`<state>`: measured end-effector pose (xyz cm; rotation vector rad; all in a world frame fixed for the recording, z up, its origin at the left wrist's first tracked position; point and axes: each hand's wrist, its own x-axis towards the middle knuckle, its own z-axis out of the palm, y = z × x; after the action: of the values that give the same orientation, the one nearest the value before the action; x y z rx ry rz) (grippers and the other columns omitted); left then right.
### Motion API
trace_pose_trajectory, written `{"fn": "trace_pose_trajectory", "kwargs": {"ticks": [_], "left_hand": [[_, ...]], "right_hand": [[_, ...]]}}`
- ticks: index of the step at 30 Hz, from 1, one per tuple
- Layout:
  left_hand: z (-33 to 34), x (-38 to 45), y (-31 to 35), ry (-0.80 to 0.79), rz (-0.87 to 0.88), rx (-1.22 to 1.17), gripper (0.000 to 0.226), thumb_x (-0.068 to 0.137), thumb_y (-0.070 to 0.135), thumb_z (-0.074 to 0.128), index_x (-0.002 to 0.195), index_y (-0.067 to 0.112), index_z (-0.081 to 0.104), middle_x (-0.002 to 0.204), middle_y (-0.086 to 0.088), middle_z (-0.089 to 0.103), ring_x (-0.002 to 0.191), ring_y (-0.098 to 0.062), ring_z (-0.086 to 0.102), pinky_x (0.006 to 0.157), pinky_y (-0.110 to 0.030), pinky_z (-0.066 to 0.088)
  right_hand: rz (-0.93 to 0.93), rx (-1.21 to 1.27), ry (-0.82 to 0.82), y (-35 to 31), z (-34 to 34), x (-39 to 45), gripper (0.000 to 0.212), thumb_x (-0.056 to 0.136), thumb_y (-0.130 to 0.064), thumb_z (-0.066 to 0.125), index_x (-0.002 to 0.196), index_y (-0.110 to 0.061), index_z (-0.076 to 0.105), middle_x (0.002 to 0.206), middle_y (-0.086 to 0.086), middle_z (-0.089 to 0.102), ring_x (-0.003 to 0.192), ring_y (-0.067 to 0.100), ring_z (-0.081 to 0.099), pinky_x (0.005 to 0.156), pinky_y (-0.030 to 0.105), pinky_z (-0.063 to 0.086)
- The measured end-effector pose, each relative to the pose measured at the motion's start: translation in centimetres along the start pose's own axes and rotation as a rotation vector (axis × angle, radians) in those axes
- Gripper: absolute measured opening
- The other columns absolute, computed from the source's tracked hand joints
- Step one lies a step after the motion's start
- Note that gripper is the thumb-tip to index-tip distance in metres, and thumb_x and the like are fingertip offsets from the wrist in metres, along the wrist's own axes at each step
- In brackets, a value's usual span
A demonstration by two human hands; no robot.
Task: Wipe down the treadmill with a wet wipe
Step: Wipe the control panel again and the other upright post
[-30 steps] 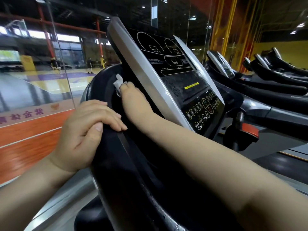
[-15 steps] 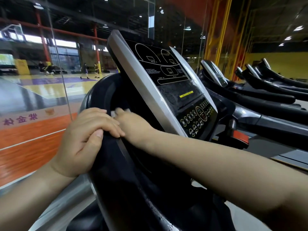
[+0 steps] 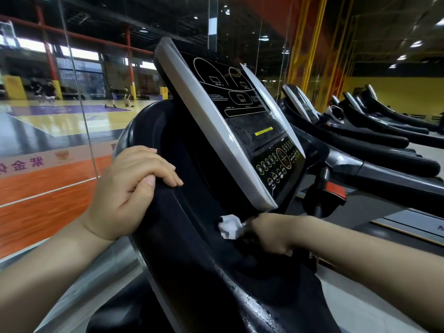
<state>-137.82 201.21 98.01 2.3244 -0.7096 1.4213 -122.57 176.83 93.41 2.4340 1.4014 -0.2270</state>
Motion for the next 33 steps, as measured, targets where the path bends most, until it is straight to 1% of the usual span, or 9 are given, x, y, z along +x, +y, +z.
{"fn": "trace_pose_trajectory", "kwargs": {"ticks": [3, 6, 10, 12, 15, 19, 24, 28, 33], "left_hand": [[-0.1, 0.0, 0.0, 0.002, 0.006, -0.019, 0.034, 0.092, 0.015, 0.031, 0.084, 0.019, 0.063, 0.092, 0.005, 0.072, 0.096, -0.019, 0.066, 0.100, -0.048, 0.041], [-0.1, 0.1, 0.1, 0.001, 0.003, -0.023, 0.033, 0.091, 0.014, 0.031, 0.085, 0.021, 0.062, 0.092, 0.004, 0.072, 0.096, -0.019, 0.066, 0.099, -0.049, 0.041], [-0.2, 0.1, 0.0, 0.000, 0.014, -0.016, 0.034, 0.091, 0.014, 0.031, 0.083, 0.018, 0.064, 0.092, 0.005, 0.072, 0.096, -0.016, 0.066, 0.100, -0.046, 0.041], [-0.1, 0.1, 0.0, -0.001, 0.021, -0.006, 0.037, 0.092, 0.015, 0.031, 0.081, 0.014, 0.066, 0.092, 0.006, 0.071, 0.096, -0.014, 0.065, 0.100, -0.044, 0.040], [-0.1, 0.1, 0.0, 0.004, 0.021, -0.008, 0.037, 0.091, 0.015, 0.032, 0.080, 0.012, 0.067, 0.092, 0.007, 0.071, 0.096, -0.015, 0.066, 0.100, -0.042, 0.040], [-0.3, 0.3, 0.4, -0.019, -0.012, -0.002, 0.034, 0.089, 0.013, 0.034, 0.080, 0.014, 0.066, 0.090, 0.007, 0.072, 0.094, -0.016, 0.066, 0.100, -0.041, 0.040], [-1.3, 1.3, 1.1, -0.166, -0.054, 0.104, 0.028, 0.087, 0.018, 0.038, 0.078, 0.021, 0.065, 0.079, 0.011, 0.067, 0.082, -0.016, 0.062, 0.093, -0.033, 0.039], [-2.1, 3.6, 1.0, -0.415, -0.054, 0.203, 0.027, 0.087, 0.034, 0.037, 0.078, 0.033, 0.062, 0.072, 0.015, 0.061, 0.078, -0.006, 0.055, 0.082, -0.023, 0.036], [-1.5, 7.9, -1.0, -0.511, -0.109, 0.182, 0.029, 0.086, 0.047, 0.034, 0.093, 0.042, 0.062, 0.093, 0.021, 0.061, 0.103, 0.003, 0.050, 0.078, -0.018, 0.037]], "right_hand": [[0.034, -0.054, -0.048, 2.9, 1.0, -1.8, 0.042, 0.102, -0.041, 0.030, 0.136, -0.026, 0.050, 0.142, 0.000, 0.051, 0.132, 0.022, 0.045, 0.111, 0.042, 0.033], [0.092, -0.207, -0.064, 3.9, 1.6, -0.7, 0.045, 0.105, -0.031, 0.024, 0.144, -0.018, 0.042, 0.151, 0.005, 0.039, 0.142, 0.022, 0.031, 0.117, 0.041, 0.023], [0.220, -0.125, -0.127, 2.5, 0.1, -0.4, 0.032, 0.096, -0.008, 0.043, 0.120, 0.001, 0.062, 0.123, 0.020, 0.061, 0.100, 0.026, 0.061, 0.079, 0.024, 0.051], [0.201, -0.103, -0.120, 1.8, -0.3, -0.6, 0.030, 0.094, -0.007, 0.046, 0.115, 0.003, 0.064, 0.118, 0.020, 0.063, 0.105, 0.030, 0.060, 0.085, 0.029, 0.047], [0.131, -0.054, -0.017, 0.9, -0.4, -1.4, 0.037, 0.091, -0.006, 0.048, 0.123, -0.015, 0.064, 0.118, 0.010, 0.066, 0.107, 0.029, 0.062, 0.090, 0.034, 0.049], [-0.034, 0.309, 0.060, -2.6, -1.5, -2.6, 0.040, 0.081, -0.004, 0.058, 0.105, -0.032, 0.072, 0.083, -0.014, 0.070, 0.074, 0.000, 0.062, 0.076, 0.017, 0.051], [0.031, 0.387, 0.396, -2.7, -3.3, -4.4, 0.028, 0.075, -0.007, 0.067, 0.094, -0.027, 0.075, 0.075, -0.011, 0.069, 0.064, -0.004, 0.059, 0.065, 0.010, 0.046], [0.306, 0.581, 1.124, 2.2, -2.7, -5.6, 0.029, 0.079, 0.003, 0.066, 0.097, -0.018, 0.072, 0.087, -0.008, 0.069, 0.078, 0.000, 0.059, 0.071, 0.000, 0.040], [0.132, 0.389, 0.894, 3.3, 0.8, -4.2, 0.033, 0.089, 0.006, 0.047, 0.102, -0.023, 0.056, 0.091, -0.009, 0.055, 0.087, 0.009, 0.058, 0.084, 0.018, 0.043]]}}
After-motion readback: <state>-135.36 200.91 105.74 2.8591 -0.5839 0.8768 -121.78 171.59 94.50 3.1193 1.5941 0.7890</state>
